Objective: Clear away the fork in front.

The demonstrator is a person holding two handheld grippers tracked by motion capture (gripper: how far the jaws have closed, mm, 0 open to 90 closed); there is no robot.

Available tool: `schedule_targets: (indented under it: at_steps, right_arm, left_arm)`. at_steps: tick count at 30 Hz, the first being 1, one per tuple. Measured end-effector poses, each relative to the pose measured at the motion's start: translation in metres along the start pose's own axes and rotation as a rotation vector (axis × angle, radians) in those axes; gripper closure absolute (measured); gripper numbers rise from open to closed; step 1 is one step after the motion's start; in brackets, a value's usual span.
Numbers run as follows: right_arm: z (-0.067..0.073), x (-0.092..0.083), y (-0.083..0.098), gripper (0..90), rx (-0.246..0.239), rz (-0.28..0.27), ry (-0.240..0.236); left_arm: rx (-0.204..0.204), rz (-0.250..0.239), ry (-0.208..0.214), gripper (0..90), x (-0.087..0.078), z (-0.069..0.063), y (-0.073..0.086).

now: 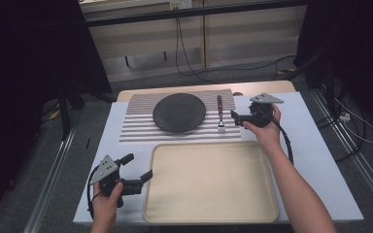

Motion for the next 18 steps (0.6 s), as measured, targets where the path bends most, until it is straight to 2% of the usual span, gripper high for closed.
schedule_targets:
  at_steps: [4,8,18]
  right_arm:
    - [-0.001,0.007,-0.003,3.3,0.008,-0.01,0.001]
    - [-0.003,0.02,-0.005,2.7,0.015,0.017,0.001]
    - [-0.006,0.037,-0.009,3.3,0.027,0.031,0.012]
  left_arm:
    - [0.003,0.001,-0.001,2.9,0.0,0.0,0.0]
    - [0.004,0.001,-0.003,2.9,0.0,0.001,0.0]
    - [-0.001,0.001,-0.005,2.9,0.001,0.001,0.0]
Point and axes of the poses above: each handheld gripper's, and its own axes: x roughly forward along the jaws, y roughly out of its underside, z roughly to its left, the point moved 3 cm from there along x, roughly forward along the jaws, and after that the axes turned 11 degrees about -y, right-handed, at the moved point
